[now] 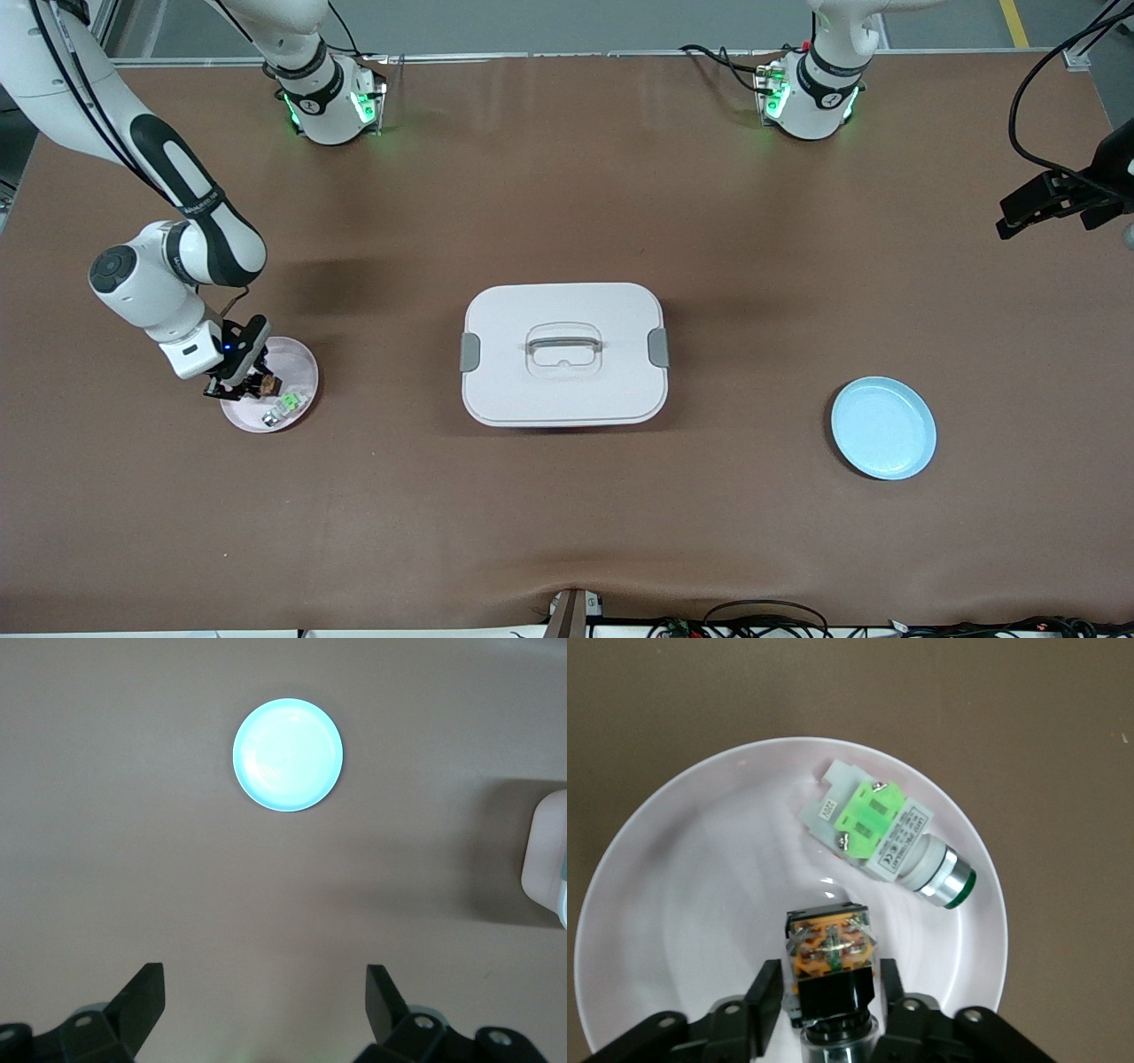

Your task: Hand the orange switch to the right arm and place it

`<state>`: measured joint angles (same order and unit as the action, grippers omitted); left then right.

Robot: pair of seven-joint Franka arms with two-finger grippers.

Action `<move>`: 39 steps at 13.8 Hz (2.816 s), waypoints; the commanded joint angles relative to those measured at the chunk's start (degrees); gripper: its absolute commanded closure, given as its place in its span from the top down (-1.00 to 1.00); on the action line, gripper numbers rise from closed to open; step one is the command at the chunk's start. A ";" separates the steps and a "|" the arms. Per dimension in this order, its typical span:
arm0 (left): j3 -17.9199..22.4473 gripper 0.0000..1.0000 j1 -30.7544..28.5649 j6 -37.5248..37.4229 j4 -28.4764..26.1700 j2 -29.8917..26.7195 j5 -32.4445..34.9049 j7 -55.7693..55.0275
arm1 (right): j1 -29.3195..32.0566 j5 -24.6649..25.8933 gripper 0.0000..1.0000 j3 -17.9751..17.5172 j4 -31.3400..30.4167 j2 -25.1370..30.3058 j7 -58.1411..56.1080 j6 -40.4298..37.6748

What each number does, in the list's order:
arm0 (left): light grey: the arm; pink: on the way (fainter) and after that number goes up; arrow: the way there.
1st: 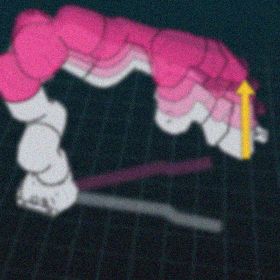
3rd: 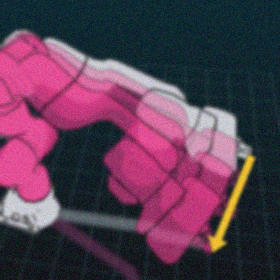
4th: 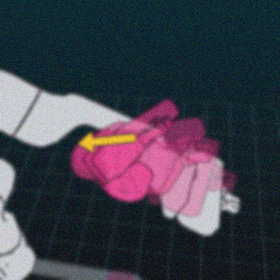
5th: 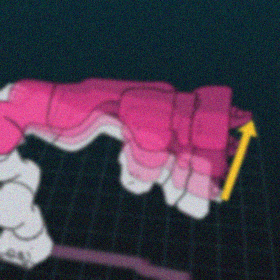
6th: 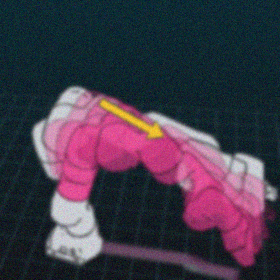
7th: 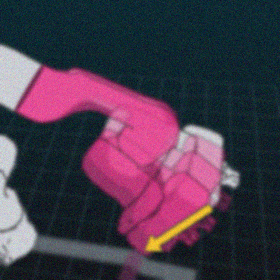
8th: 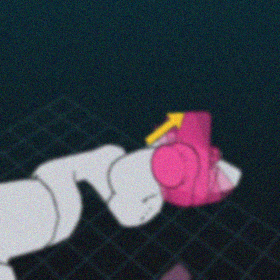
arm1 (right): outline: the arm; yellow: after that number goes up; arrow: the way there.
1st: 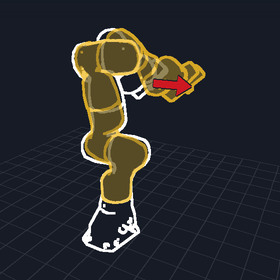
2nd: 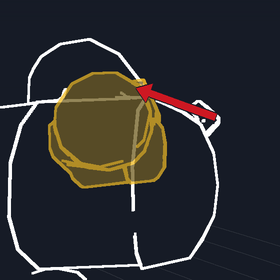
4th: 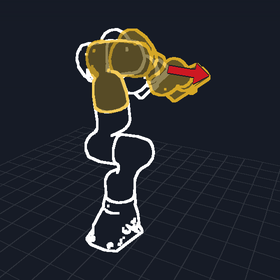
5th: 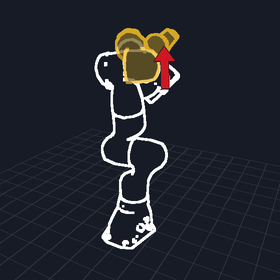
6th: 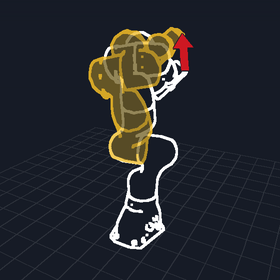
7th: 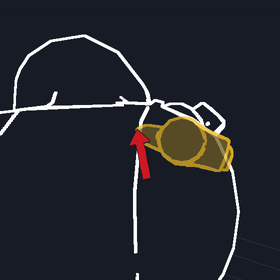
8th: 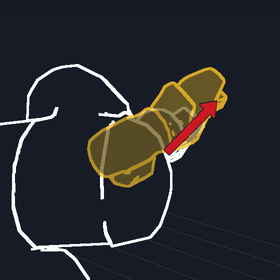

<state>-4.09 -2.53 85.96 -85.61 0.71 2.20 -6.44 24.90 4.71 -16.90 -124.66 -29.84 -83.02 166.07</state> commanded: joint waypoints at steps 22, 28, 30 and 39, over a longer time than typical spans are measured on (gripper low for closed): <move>-1.80 1.00 0.42 -1.23 -1.05 -2.21 -0.80 -0.06 | -0.28 -0.84 1.00 -6.04 9.60 15.15 43.23 -37.54; -3.64 1.00 0.43 -1.23 -1.05 -2.21 -0.80 -1.64 | -4.24 1.09 1.00 -5.87 22.69 16.13 70.42 -55.84; -4.70 1.00 0.34 -1.32 -1.14 -2.21 -0.80 -3.57 | -3.98 1.01 1.00 -5.78 26.56 15.52 71.86 -57.60; -5.49 1.00 0.34 -1.32 -1.32 -2.21 -0.62 -5.16 | -2.93 0.83 1.00 -5.52 39.84 14.29 83.20 -65.35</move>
<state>-9.39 -2.13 85.09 -85.71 0.01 2.20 -11.10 21.42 4.93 -21.92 -88.86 -14.19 -1.30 102.31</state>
